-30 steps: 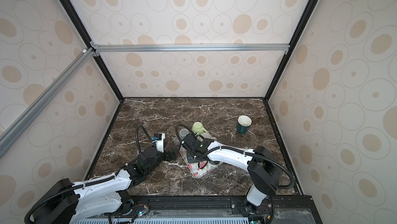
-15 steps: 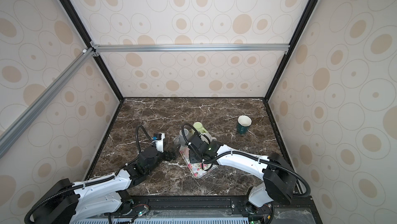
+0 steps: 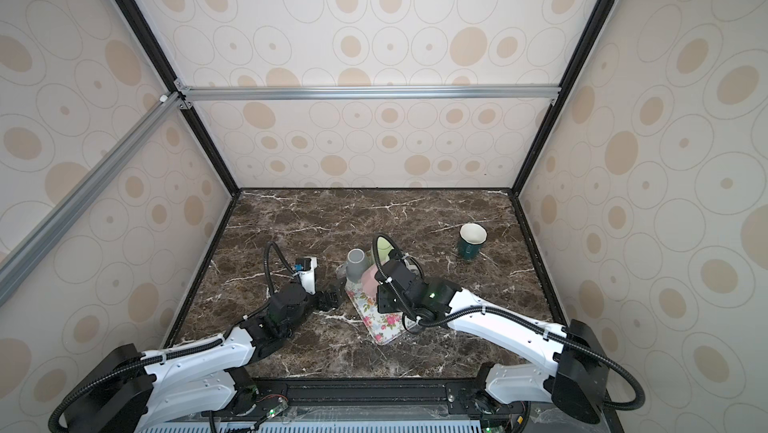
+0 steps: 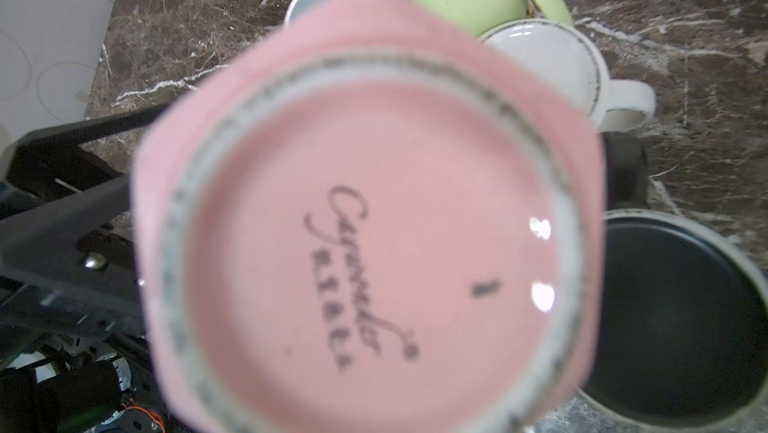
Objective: Turn the mug right side up
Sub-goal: 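Lift the pink mug off the tray with the right gripper, then carry the pink mug toward the left gripper while the left gripper grasps its body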
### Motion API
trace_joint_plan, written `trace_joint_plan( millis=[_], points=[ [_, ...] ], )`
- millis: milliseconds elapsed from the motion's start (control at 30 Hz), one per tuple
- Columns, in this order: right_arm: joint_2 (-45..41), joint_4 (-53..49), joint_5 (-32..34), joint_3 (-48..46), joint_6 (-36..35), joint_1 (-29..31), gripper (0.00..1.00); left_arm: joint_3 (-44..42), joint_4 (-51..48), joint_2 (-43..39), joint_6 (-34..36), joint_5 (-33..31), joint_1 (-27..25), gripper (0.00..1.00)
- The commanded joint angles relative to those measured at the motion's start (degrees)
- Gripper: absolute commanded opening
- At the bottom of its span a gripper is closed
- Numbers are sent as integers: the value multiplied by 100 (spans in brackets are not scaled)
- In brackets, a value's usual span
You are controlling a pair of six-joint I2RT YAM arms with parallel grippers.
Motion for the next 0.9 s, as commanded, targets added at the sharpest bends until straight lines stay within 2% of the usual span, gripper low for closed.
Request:
trace_joint_plan(
  millis=[0, 200, 300, 567, 767, 867],
  points=[
    [-416, 302, 257, -44, 40, -86, 0, 244, 8, 10, 45, -152, 52, 98],
    [-888, 395, 266, -273, -89, -202, 0, 433, 71, 160, -62, 130, 57, 98],
    [-1211, 933, 274, -604, -274, -200, 0, 534, 276, 366, 10, 577, 57, 98],
    [-1775, 1519, 529, -1132, -511, -311, 0, 966, 183, 787, -138, 1015, 50, 98],
    [-2037, 1844, 191, -1406, -597, -583, 0, 1171, 321, 904, -241, 1316, 57, 98],
    [-2142, 1934, -73, -1505, -580, -800, 0, 1243, 519, 942, -205, 1661, 57, 98]
  ],
)
